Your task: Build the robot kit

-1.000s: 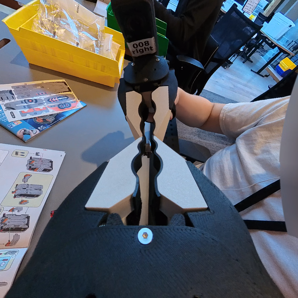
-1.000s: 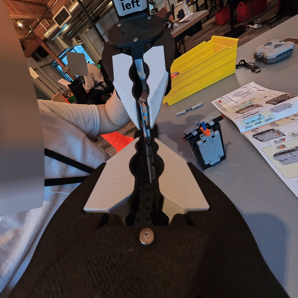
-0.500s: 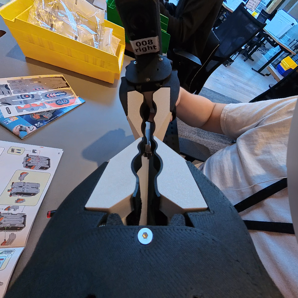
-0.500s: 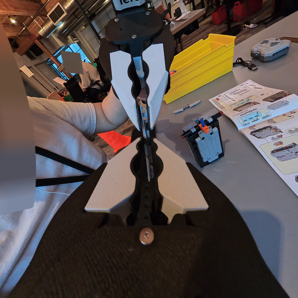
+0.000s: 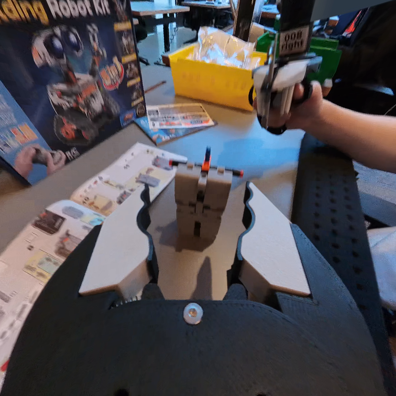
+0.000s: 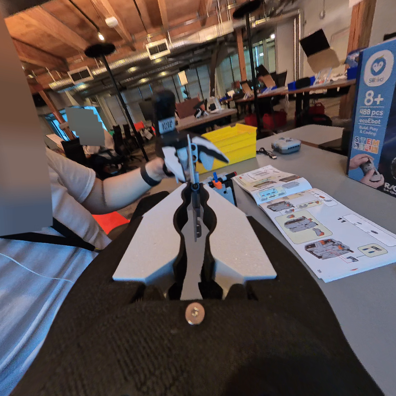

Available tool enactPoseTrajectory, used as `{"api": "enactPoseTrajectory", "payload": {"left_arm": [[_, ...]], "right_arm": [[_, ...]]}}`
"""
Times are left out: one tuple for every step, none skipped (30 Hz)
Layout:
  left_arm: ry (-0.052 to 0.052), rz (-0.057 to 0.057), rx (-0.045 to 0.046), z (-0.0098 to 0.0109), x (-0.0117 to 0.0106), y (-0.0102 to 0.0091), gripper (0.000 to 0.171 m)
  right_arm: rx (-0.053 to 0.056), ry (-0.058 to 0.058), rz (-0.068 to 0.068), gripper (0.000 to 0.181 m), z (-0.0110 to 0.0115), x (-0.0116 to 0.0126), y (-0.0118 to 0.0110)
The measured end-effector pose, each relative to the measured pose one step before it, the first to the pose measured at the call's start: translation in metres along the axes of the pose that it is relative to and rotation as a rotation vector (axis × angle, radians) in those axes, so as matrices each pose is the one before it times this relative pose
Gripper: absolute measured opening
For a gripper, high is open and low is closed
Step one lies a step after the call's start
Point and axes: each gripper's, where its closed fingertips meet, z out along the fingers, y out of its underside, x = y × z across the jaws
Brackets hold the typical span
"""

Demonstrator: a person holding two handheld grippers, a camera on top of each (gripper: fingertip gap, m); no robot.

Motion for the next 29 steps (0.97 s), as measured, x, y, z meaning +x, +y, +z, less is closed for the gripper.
{"api": "enactPoseTrajectory", "payload": {"left_arm": [[0.0152,-0.0034,-0.0005,0.00189,0.00164,0.01193,0.091],[0.0251,-0.0148,0.00255,0.00233,0.00295,0.00806,0.092],[0.0314,-0.0217,-0.00178,0.00311,0.00341,0.00575,0.093],[0.025,-0.0185,-0.01301,0.00409,0.00215,0.0048,0.093],[0.0069,-0.0128,-0.02078,0.00529,-0.00091,0.00447,0.092],[0.0045,-0.0002,-0.0195,0.00571,-0.00132,0.00405,0.09],[-0.0042,0.0059,-0.01748,0.005,-0.00252,0.00361,0.086],[-0.011,0.0067,-0.00973,0.00417,-0.00348,0.00245,0.081],[-0.0016,0.0104,-0.00432,0.00304,-0.00152,0.00187,0.077],[0.0019,0.0076,-0.00278,0.00227,-0.00052,0.00151,0.075],[0.0052,0.009,-0.01243,0.00186,0.00037,0.00302,0.073],[0.0031,0.0161,-0.02175,0.00123,0.00039,0.00425,0.069],[-0.0017,0.0214,-0.01659,0.00061,0.00022,0.00356,0.064],[-0.0062,0.0156,0.00287,0.00005,-0.00002,0.00015,0.063],[-0.0002,0.0016,-0.00007,-0.00007,0.00022,0.00028,0.063],[0.005,-0.0085,0.00232,-0.00025,0.00027,0.00002,0.063],[0.0063,-0.0169,0.00491,-0.00031,0.00023,0.00001,0.064],[0.013,-0.0218,0.00007,-0.00052,0.00146,0.00045,0.067],[0.0109,-0.0198,-0.00155,-0.00098,0.00141,0.00006,0.081],[-0.0039,-0.0089,0.00375,-0.00288,-0.00014,-0.00121,0.091],[-0.0277,0.0016,0.00737,-0.00619,-0.0029,-0.00258,0.097],[-0.0373,0.0036,0.0247,-0.00963,-0.00364,-0.00586,0.099],[-0.0373,0.0004,0.04855,-0.01254,-0.00273,-0.0102,0.096],[-0.0388,0.001,0.0643,-0.01412,-0.0015,-0.01426,0.087],[-0.043,0.0063,0.07494,-0.01376,0.00024,-0.01844,0.071],[-0.0303,0.0204,0.06852,-0.01075,0.00502,-0.02006,0.052],[0.0057,0.0386,0.04417,-0.0052,0.01241,-0.01798,0.038],[0.0263,0.0418,0.00886,0.00068,0.01574,-0.0129,0.034],[0.0297,0.0428,-0.02093,0.0055,0.01508,-0.00783,0.037]], "right_arm": [[0.0302,-0.0228,0.0132,0.005,-0.00216,0.00058,-0.00008],[0.0221,-0.0217,0.0205,0.005,-0.00178,0.00037,0.00103],[0.01,-0.0097,0.0256,0.005,-0.00159,0.00183,0.00249],[-0.0051,0.0009,0.0214,0.005,-0.00143,0.00282,0.00411],[-0.0131,0.0083,0.0123,0.005,-0.00133,0.00349,0.00468],[-0.0144,0.0131,0.0064,0.005,-0.00132,0.00382,0.00448],[-0.0082,0.0112,0.0066,0.005,-0.00107,0.0032,0.00297],[-0.0009,-0.0006,0.0103,0.005,-0.00051,0.00116,0.00124],[0.0025,-0.0075,0.0103,0.005,-0.00015,-0.00031,0.00008],[0.0035,-0.0053,0.0055,0.005,0.00008,-0.00032,-0.00053],[-0.0016,-0.0012,-0.0007,0.005,0.00014,-0.00001,0.00009],[-0.005,0.0009,-0.0019,0.005,0.00011,0.00042,0.00058],[-0.0052,-0.0007,0.0015,0.005,0.00007,0.00058,0.00076],[-0.0005,-0.0019,0.0069,0.005,-0.00002,0.00077,0.00029],[0.005,-0.0034,0.0112,0.005,-0.00001,0.00063,-0.00037],[0.0078,-0.0041,0.0129,0.005,-0.00017,0.00079,-0.00088],[0.0071,-0.0035,0.0131,0.005,0.0,0.00105,-0.00076],[0.0053,-0.0037,0.0145,0.004,0.00017,0.00102,-0.00044],[0.0027,-0.0086,0.0149,0.004,0.00044,-0.00003,-0.00011],[-0.0007,-0.0066,0.0122,0.004,0.00069,-0.00035,0.00037],[-0.0018,0.0029,0.0058,0.004,0.00072,0.00031,0.00079],[-0.0001,0.0063,0.002,0.004,0.00106,-0.00021,0.00023],[0.0036,-0.0071,-0.0052,0.004,0.00158,-0.00346,-0.00071],[0.0062,-0.0073,-0.0067,0.004,0.0023,-0.00466,-0.00182],[0.0147,0.0081,0.006,0.004,0.00372,-0.00291,-0.00359],[0.0171,-0.01,0.0178,0.004,0.00593,-0.00587,-0.0041],[0.0081,-0.0252,0.0375,0.005,0.00826,-0.0078,-0.00306],[0.003,-0.0392,0.0409,0.004,0.00995,-0.00947,-0.00216],[0.0038,-0.0453,0.0378,0.004,0.01089,-0.00973,-0.00164]]}}
